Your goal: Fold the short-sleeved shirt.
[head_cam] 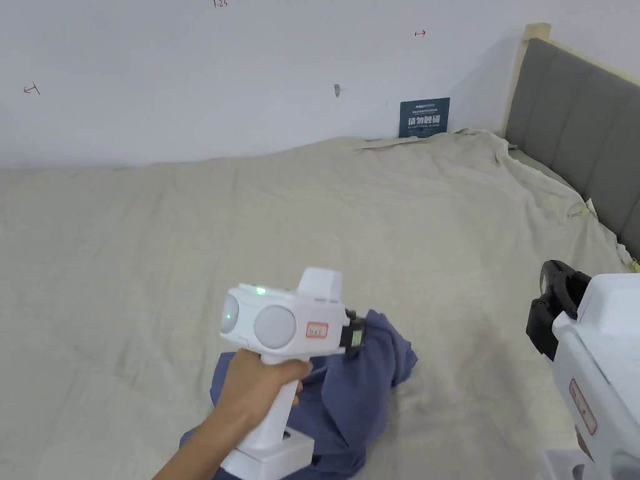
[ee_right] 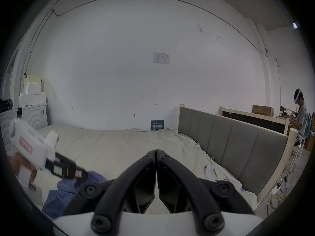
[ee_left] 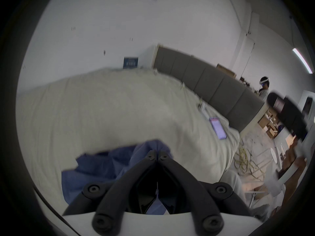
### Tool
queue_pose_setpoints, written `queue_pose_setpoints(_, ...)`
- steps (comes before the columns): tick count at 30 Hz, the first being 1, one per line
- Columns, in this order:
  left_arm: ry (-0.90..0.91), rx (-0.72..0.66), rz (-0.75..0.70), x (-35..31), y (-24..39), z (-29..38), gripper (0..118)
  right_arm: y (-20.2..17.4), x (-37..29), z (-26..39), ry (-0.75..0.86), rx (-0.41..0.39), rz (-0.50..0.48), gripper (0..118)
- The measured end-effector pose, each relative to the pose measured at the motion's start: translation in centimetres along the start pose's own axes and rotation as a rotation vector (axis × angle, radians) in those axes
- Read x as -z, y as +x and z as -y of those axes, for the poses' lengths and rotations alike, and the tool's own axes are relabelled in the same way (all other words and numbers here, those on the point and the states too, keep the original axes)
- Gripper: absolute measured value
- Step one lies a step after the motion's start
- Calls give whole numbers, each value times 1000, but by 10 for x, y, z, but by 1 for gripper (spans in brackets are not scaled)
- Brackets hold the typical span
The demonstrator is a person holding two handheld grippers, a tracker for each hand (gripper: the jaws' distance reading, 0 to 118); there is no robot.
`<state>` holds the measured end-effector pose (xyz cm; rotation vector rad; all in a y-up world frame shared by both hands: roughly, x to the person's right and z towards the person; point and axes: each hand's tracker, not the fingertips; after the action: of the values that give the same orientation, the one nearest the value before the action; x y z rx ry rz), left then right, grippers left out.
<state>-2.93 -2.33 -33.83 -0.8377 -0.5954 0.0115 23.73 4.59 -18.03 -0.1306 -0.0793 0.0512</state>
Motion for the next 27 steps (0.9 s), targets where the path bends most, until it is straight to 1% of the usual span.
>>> queue_pose_setpoints(3,-132,-16,-25,27,-8,31,0,-2,1,3,-8,3,-5,0)
queue_pose_setpoints(8,-273,-13,-71,65,-10,73,0,-8,-1,4,-19,0,-17,0)
queue_pose_setpoints(12,-318,5,-117,84,-8,87,0,-9,-1,7,-26,-1,-21,0)
queue_pose_setpoints(14,-315,-19,-116,85,-8,87,2,-9,-1,7,-29,0,-23,0)
queue_pose_setpoints(16,-300,-45,-106,80,-9,84,15,-10,-2,7,-30,-1,-24,0)
queue_pose_setpoints(17,-293,-57,-113,75,-9,81,29,-10,-3,7,-29,-2,-24,0)
queue_pose_setpoints(18,-279,-69,-120,70,-10,79,44,-10,-3,7,-28,-3,-25,0)
queue_pose_setpoints(19,-258,-79,-127,65,-11,76,64,-10,-3,6,-26,-4,-26,0)
queue_pose_setpoints(20,-236,-83,-138,59,-12,73,87,-10,-4,5,-25,-5,-26,0)
queue_pose_setpoints(21,-211,-82,-155,52,-13,69,101,-11,-4,4,-24,-5,-27,0)
queue_pose_setpoints(22,-172,-75,-169,43,-14,65,109,-11,-4,3,-23,-4,-29,0)
queue_pose_setpoints(23,-128,-67,-174,32,-16,61,110,-12,-4,2,-21,-4,-30,0)
queue_pose_setpoints(27,77,-43,-202,-20,-20,44,110,-14,-3,0,-11,-3,-40,0)
